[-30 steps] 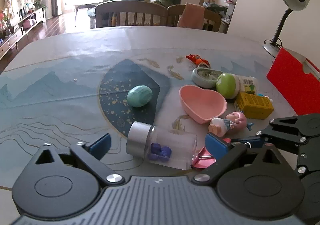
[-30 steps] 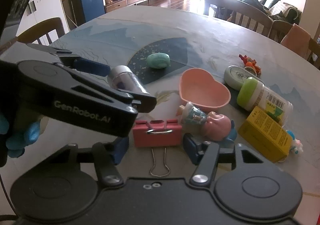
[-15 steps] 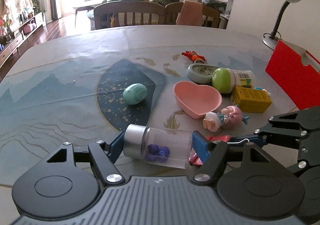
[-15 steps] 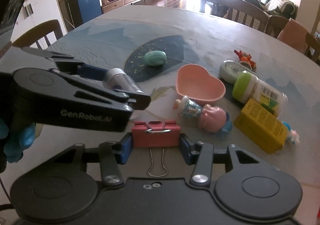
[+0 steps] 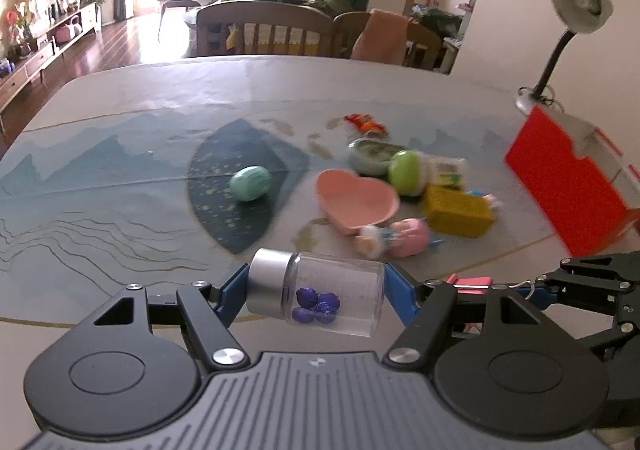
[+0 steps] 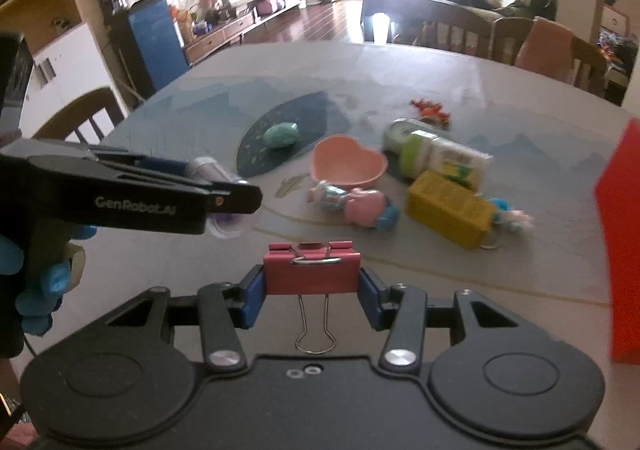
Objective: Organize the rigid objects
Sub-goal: 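Carry the jar and binder clip with both tools over the red box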
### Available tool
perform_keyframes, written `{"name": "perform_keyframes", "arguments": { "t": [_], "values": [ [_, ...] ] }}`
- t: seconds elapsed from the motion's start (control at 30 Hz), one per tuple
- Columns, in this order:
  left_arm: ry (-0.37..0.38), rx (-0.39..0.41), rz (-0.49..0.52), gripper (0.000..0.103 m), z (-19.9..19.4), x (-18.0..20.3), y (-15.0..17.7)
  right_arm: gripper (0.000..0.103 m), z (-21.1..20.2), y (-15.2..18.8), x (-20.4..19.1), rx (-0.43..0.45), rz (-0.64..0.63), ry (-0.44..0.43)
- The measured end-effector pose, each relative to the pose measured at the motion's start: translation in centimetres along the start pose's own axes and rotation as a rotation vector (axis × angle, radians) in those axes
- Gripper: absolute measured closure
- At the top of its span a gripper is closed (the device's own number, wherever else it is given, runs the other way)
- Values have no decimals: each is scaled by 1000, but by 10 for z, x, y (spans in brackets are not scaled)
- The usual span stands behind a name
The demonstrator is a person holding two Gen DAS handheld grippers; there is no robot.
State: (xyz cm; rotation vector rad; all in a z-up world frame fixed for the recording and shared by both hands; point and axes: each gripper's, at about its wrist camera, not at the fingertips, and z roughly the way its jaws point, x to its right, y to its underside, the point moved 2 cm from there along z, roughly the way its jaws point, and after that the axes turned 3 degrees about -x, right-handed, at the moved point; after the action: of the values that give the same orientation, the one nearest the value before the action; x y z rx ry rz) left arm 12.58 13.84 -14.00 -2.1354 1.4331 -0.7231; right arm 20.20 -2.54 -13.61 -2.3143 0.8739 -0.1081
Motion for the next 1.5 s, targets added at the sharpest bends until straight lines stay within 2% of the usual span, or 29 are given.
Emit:
{"name": "perform_keyframes", "arguments": {
  "t": [0.37, 0.5, 0.73, 1.13, 1.3, 1.5],
  "values": [
    [56, 26, 61, 31, -42, 63, -23, 55, -78, -2, 48, 88, 53, 54],
    [48, 26, 93, 31, -50, 92, -35, 55, -100, -3, 67, 112, 62, 82],
    [98, 42, 127, 31, -57, 145, -56, 55, -131, -6, 110, 152, 75, 123],
    [146, 31, 186, 31, -35, 238, -80, 55, -158, -1, 197, 167, 130, 173],
    [162, 9, 213, 31, -15, 275, -89, 55, -164, 4, 233, 168, 146, 202],
    [179, -51, 200, 31, 21, 309, -102, 55, -163, 14, 276, 162, 178, 254]
  ]
}}
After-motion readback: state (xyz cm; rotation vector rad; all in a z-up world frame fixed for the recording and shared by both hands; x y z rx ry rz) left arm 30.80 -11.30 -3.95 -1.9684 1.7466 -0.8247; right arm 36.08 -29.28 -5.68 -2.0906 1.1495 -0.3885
